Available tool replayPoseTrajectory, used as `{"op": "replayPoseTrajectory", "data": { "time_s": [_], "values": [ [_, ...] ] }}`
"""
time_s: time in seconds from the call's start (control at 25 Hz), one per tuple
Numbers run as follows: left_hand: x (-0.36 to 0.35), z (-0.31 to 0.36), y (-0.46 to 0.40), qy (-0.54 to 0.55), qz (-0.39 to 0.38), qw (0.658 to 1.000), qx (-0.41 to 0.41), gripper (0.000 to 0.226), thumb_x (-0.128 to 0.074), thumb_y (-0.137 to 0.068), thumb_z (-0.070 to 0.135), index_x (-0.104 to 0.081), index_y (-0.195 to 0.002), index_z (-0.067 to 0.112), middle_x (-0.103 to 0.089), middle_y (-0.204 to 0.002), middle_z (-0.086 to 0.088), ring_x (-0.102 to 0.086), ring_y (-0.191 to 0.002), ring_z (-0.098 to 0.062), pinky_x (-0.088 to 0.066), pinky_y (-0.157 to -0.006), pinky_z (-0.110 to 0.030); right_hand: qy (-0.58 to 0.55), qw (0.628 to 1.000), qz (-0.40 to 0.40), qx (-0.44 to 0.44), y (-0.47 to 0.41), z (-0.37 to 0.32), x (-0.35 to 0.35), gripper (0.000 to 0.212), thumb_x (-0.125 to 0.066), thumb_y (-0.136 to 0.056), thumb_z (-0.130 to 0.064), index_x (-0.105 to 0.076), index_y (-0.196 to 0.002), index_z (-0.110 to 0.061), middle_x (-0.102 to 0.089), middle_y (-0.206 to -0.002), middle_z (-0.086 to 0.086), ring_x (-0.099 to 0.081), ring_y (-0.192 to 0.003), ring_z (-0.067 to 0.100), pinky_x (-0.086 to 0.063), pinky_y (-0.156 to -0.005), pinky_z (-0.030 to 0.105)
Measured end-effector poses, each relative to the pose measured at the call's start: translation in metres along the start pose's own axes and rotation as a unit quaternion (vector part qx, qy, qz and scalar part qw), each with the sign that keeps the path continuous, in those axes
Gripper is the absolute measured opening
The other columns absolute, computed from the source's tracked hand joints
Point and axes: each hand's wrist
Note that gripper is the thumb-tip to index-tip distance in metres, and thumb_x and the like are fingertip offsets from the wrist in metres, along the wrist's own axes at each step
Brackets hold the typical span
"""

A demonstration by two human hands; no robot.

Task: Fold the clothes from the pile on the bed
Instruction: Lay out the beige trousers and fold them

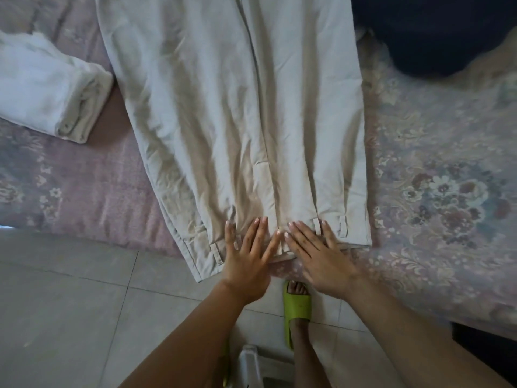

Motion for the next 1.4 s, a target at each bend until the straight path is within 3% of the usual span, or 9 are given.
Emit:
{"op": "replayPoseTrajectory", "data": {
  "time_s": [0.12,0.24,0.32,0.48,0.64,0.8,0.96,1.16,1.4],
  "values": [
    [0.020,-0.013,-0.020,0.045,0.026,0.999,0.007,0.069,-0.029,-0.088,0.053,-0.031,-0.147,0.016,-0.028,-0.152,-0.018,-0.026,-0.141,-0.032,-0.013,-0.106,-0.069,-0.065,0.958,0.089,-0.266,0.001,0.024,0.012,0.050,-0.037,-0.093,-0.031,-0.037,-0.138,-0.009,-0.042,-0.140,0.019,-0.036,-0.129,0.033,-0.030,-0.100,0.051],
    [0.027,-0.017,-0.054,0.066,-0.017,0.998,0.012,0.070,-0.020,-0.091,0.055,-0.017,-0.150,0.018,-0.015,-0.156,-0.014,-0.015,-0.144,-0.031,-0.016,-0.106,-0.068,-0.227,0.772,0.096,-0.585,-0.011,0.059,0.020,0.049,-0.053,-0.089,-0.040,-0.053,-0.116,0.001,-0.056,-0.113,0.025,-0.052,-0.102,0.037,-0.042,-0.084,0.045],
    [0.023,-0.010,-0.066,0.070,-0.078,0.994,0.005,0.072,-0.012,-0.089,0.063,0.013,-0.148,0.030,0.016,-0.157,-0.006,0.010,-0.144,-0.032,-0.001,-0.103,-0.076,-0.345,0.705,0.054,-0.618,-0.010,0.076,0.021,0.039,-0.053,-0.092,-0.040,-0.056,-0.098,-0.001,-0.061,-0.096,0.020,-0.055,-0.085,0.029,-0.038,-0.070,0.035],
    [0.022,0.004,-0.067,0.044,-0.174,0.984,-0.001,0.079,-0.016,-0.086,0.073,0.033,-0.139,0.039,0.042,-0.146,-0.002,0.037,-0.134,-0.034,0.010,-0.096,-0.076,-0.364,0.682,0.016,-0.634,0.009,0.084,0.023,0.028,-0.049,-0.097,-0.026,-0.058,-0.093,-0.001,-0.064,-0.097,0.024,-0.058,-0.086,0.035,-0.041,-0.069,0.038],
    [0.023,0.004,-0.070,0.033,-0.088,0.995,0.019,0.075,-0.014,-0.087,0.071,0.016,-0.146,0.037,0.020,-0.157,-0.005,0.019,-0.142,-0.034,0.006,-0.099,-0.077,-0.192,0.778,0.035,-0.597,-0.007,0.073,0.031,0.029,-0.047,-0.095,-0.016,-0.052,-0.118,0.000,-0.053,-0.121,0.025,-0.051,-0.110,0.040,-0.040,-0.088,0.046],
    [0.011,0.003,-0.083,0.047,-0.037,0.996,0.066,0.069,-0.019,-0.088,0.065,-0.018,-0.149,0.032,-0.012,-0.158,-0.005,-0.008,-0.145,-0.033,0.000,-0.100,-0.077,-0.089,0.968,-0.006,-0.236,-0.036,0.068,0.026,0.064,-0.021,-0.094,-0.051,-0.017,-0.150,-0.020,-0.017,-0.155,0.017,-0.013,-0.143,0.031,-0.016,-0.113,0.048],
    [-0.005,0.004,-0.090,0.058,-0.078,0.992,0.078,0.070,-0.021,-0.086,0.067,-0.021,-0.147,0.033,-0.012,-0.158,-0.004,-0.005,-0.145,-0.034,0.003,-0.096,-0.079,-0.140,0.934,-0.199,-0.262,-0.034,0.077,0.013,0.087,0.033,-0.060,-0.077,0.032,-0.137,-0.035,0.026,-0.155,0.008,0.029,-0.139,0.019,0.015,-0.111,0.047],
    [0.016,-0.013,-0.084,0.048,0.016,0.987,0.153,0.064,-0.023,-0.093,0.054,-0.024,-0.149,0.022,-0.020,-0.156,-0.008,-0.013,-0.144,-0.030,-0.006,-0.105,-0.071,-0.043,0.977,-0.039,-0.205,-0.053,0.053,0.026,0.068,-0.024,-0.092,-0.053,-0.009,-0.151,-0.024,-0.013,-0.156,0.017,-0.013,-0.144,0.034,-0.011,-0.109,0.064],
    [-0.014,-0.034,-0.082,0.063,-0.033,0.975,0.212,0.068,-0.017,-0.091,0.057,-0.003,-0.149,0.024,0.001,-0.158,-0.003,0.001,-0.145,-0.027,0.006,-0.098,-0.077,-0.043,0.981,-0.053,-0.180,-0.079,0.038,-0.006,0.062,-0.025,-0.090,-0.059,-0.020,-0.148,-0.037,-0.015,-0.158,0.004,-0.013,-0.144,0.034,-0.001,-0.104,0.071]
  ]
}}
Point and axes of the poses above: each hand's wrist, its own y-axis away from the middle knuckle, its own x-axis out of the back of the hand, z = x × y
